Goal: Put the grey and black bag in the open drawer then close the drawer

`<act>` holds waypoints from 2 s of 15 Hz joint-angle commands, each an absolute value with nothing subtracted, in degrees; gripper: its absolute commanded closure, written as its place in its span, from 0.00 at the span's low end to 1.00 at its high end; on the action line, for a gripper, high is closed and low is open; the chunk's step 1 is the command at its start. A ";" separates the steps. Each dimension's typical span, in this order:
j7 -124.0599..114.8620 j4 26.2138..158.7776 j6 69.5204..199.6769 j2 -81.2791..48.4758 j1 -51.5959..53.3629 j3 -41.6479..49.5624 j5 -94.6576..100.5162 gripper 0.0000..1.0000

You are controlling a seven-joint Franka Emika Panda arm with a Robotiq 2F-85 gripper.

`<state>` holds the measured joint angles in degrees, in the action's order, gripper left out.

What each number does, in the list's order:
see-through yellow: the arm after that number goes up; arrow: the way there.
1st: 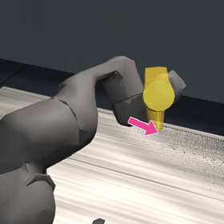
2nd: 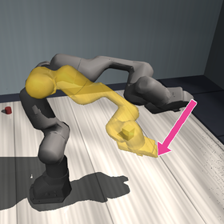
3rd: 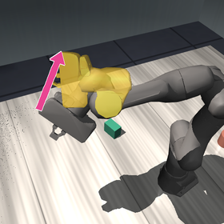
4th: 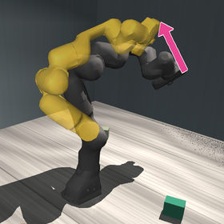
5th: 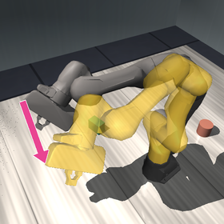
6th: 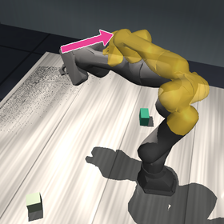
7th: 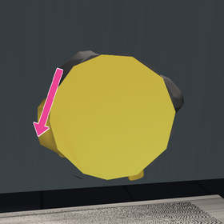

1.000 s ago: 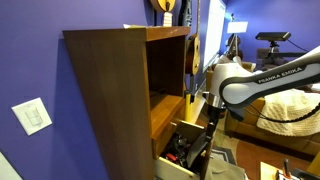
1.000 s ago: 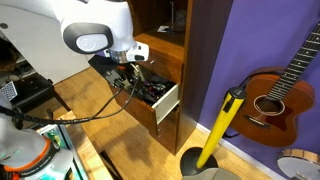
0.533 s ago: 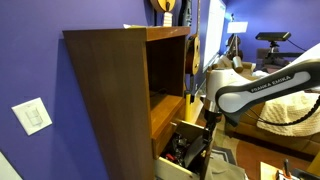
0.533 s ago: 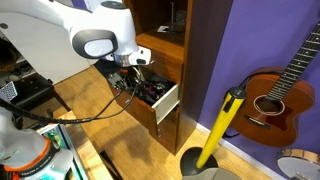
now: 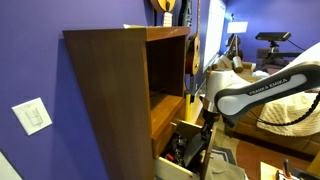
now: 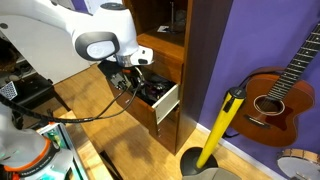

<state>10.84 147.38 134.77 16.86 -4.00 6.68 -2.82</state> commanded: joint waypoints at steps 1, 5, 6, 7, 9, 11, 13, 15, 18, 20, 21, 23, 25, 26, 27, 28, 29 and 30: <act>11.88 149.24 142.15 17.47 -3.67 6.66 -2.36 0.95; 18.02 150.77 149.89 18.85 -0.88 8.30 -6.55 0.99; 19.63 151.04 151.07 19.04 -0.07 8.82 -7.76 0.97; 21.14 151.12 151.82 19.18 0.66 9.35 -9.06 0.96; 24.27 151.19 151.95 19.71 2.22 10.54 -12.08 0.96; 28.20 151.20 151.06 20.80 4.24 11.85 -15.53 0.96; 32.33 151.13 149.93 22.12 6.42 12.99 -18.37 0.96; 36.44 151.05 149.52 22.86 8.46 13.95 -19.98 0.96; 34.76 150.32 148.55 20.78 6.22 12.42 -15.64 0.96; 31.97 150.21 147.68 19.31 4.01 11.41 -11.97 0.60; 30.76 150.11 147.32 18.87 3.09 11.08 -10.28 0.53; 29.30 149.97 146.50 18.49 1.87 10.89 -7.66 0.38; 28.33 149.87 145.45 18.73 1.22 10.94 -6.25 0.24; 28.12 149.78 144.26 19.11 1.17 11.13 -6.16 0.15; 27.89 149.73 142.42 19.84 1.04 11.13 -6.03 0.08; 27.34 149.71 140.77 20.48 0.75 10.95 -5.74 0.00; 26.45 149.78 138.42 21.68 0.37 10.63 -5.33 0.00; 25.94 149.81 136.42 22.66 0.16 10.45 -5.17 0.00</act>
